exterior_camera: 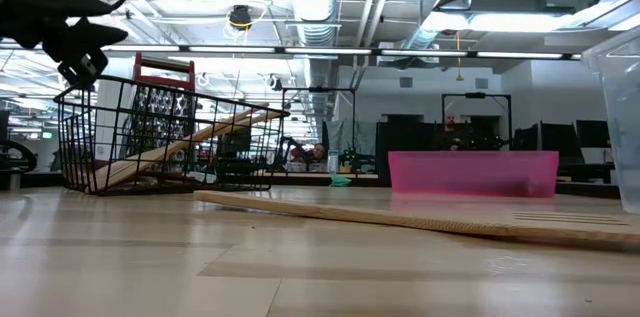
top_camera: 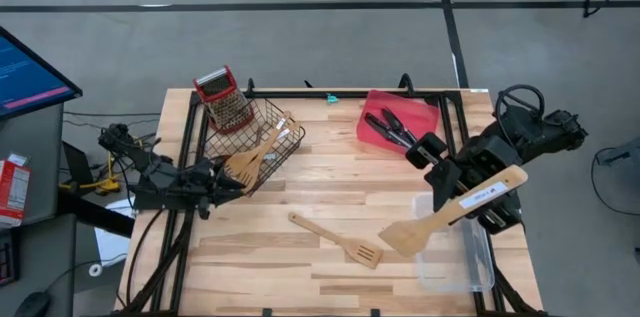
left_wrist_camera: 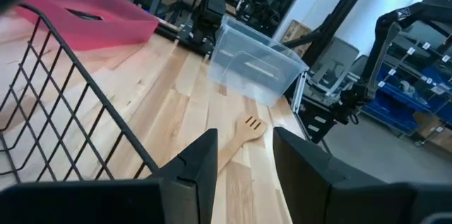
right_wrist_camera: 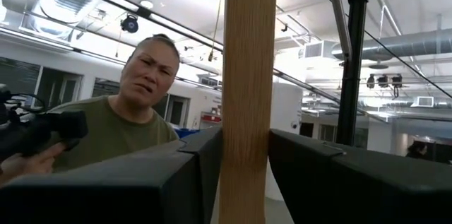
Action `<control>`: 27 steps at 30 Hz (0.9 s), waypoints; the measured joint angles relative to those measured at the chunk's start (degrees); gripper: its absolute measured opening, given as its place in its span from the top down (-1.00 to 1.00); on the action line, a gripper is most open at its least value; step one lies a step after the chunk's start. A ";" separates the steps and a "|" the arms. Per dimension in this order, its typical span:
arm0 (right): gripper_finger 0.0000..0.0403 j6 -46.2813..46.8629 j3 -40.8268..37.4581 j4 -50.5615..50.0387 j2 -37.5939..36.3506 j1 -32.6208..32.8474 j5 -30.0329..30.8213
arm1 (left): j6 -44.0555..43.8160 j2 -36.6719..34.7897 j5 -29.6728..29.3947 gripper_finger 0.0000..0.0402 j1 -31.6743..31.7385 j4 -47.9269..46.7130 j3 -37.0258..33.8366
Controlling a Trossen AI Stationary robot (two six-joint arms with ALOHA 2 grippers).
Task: Pick & Place Kitchen Items
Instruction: Put the top brown spatula into the transparent bin
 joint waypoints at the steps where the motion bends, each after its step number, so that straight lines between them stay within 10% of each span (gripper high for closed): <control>1: 0.41 -0.14 0.00 -0.01 0.00 -0.01 0.00 | 0.04 0.00 -0.27 0.42 0.00 -0.29 0.00; 11: 0.49 -1.54 0.00 -4.93 0.00 -1.03 8.89 | 3.21 3.30 -3.85 0.42 0.00 -1.87 0.00; 27: 0.50 -3.02 -0.11 -29.91 1.63 -7.05 61.59 | 3.29 7.21 -3.81 0.41 -0.02 0.11 0.00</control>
